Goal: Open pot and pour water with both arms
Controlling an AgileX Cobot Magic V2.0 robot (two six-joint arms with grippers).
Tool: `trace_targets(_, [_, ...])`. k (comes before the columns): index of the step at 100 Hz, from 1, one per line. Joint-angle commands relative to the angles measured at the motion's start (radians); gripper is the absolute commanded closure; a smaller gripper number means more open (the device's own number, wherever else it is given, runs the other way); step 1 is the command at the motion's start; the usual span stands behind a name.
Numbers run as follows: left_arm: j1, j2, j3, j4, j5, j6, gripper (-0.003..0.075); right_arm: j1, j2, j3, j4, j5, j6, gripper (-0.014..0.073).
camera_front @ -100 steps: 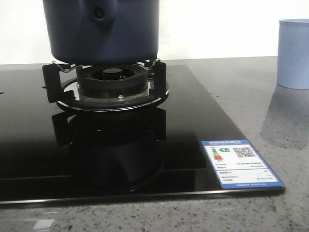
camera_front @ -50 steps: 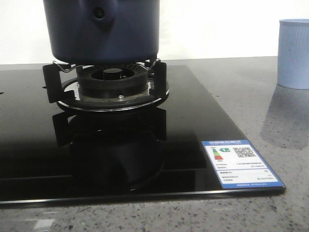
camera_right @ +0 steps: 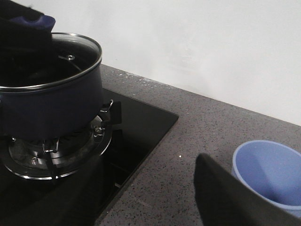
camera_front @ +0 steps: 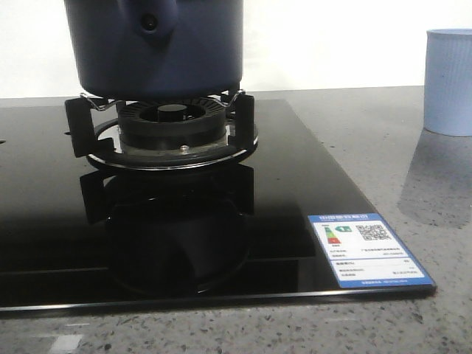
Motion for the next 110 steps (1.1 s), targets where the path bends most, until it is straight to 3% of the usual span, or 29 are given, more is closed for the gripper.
trace_targets(1, [-0.001, -0.099, -0.036, 0.004, -0.054, -0.006, 0.0113, -0.004, -0.011, -0.026, 0.057, 0.027, -0.002, 0.0204])
trace_targets(16, [-0.001, -0.224, -0.036, 0.071, -0.044, -0.006, 0.0118, -0.004, -0.011, -0.026, 0.074, 0.063, -0.002, 0.0214])
trace_targets(25, [0.015, -0.29, -0.036, 0.074, -0.046, -0.006, 0.0184, -0.004, -0.011, -0.026, 0.144, 0.094, -0.002, 0.031])
trace_targets(32, [0.046, -0.333, -0.036, 0.075, -0.046, -0.006, 0.0305, -0.004, -0.011, -0.026, 0.224, 0.137, -0.002, 0.0433])
trace_targets(44, [0.135, -0.395, -0.036, 0.081, -0.021, -0.006, 0.0595, -0.004, -0.011, -0.028, 0.392, 0.205, -0.002, 0.067])
trace_targets(51, [0.198, -0.429, -0.036, 0.102, 0.017, -0.006, 0.0744, -0.004, -0.011, -0.028, 0.459, 0.239, -0.002, 0.0662])
trace_targets(65, [0.331, -0.496, -0.03, 0.118, 0.136, -0.006, 0.074, -0.004, -0.024, -0.028, 0.457, 0.214, -0.004, 0.0662])
trace_targets(73, [0.396, -0.552, 0.014, 0.116, 0.139, -0.006, 0.074, -0.004, -0.061, -0.028, 0.445, 0.184, -0.028, 0.0662])
trace_targets(90, [0.46, -0.742, 0.226, 0.116, 0.017, -0.006, 0.074, -0.004, -0.218, -0.017, 0.342, 0.216, -0.051, 0.0662])
trace_targets(101, [0.453, -0.9, 0.416, 0.104, -0.1, -0.006, 0.074, -0.004, -0.335, 0.037, 0.342, 0.294, -0.038, 0.0662])
trace_targets(110, [0.453, -1.021, 0.54, 0.086, -0.116, -0.006, 0.074, -0.004, -0.44, 0.117, 0.342, 0.356, -0.034, 0.0662])
